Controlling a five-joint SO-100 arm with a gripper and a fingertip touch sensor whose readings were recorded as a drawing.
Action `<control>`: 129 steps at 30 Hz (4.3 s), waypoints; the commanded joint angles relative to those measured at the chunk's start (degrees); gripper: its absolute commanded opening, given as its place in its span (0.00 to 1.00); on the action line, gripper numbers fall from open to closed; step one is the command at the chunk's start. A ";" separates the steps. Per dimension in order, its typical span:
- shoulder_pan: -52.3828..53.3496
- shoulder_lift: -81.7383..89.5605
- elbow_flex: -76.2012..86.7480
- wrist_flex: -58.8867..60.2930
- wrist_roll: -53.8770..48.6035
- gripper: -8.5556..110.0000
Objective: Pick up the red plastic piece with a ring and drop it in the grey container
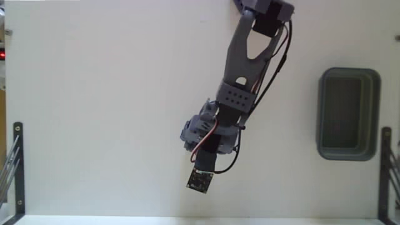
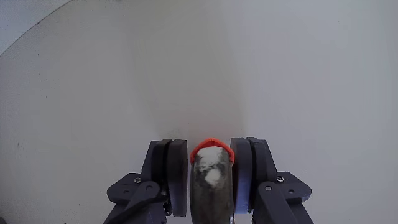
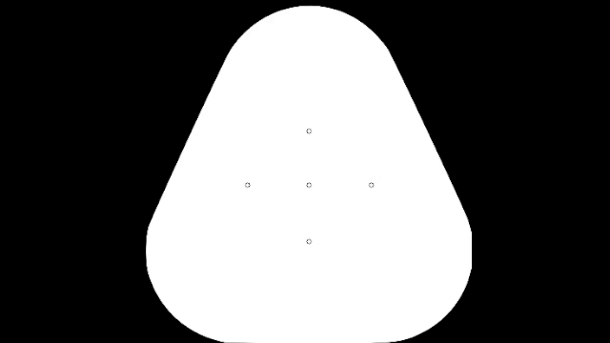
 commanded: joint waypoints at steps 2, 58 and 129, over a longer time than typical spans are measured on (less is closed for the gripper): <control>0.56 1.73 0.33 -0.97 0.26 0.42; 0.56 1.73 0.33 -0.97 0.26 0.29; 0.56 -8.24 -55.41 44.80 0.26 0.29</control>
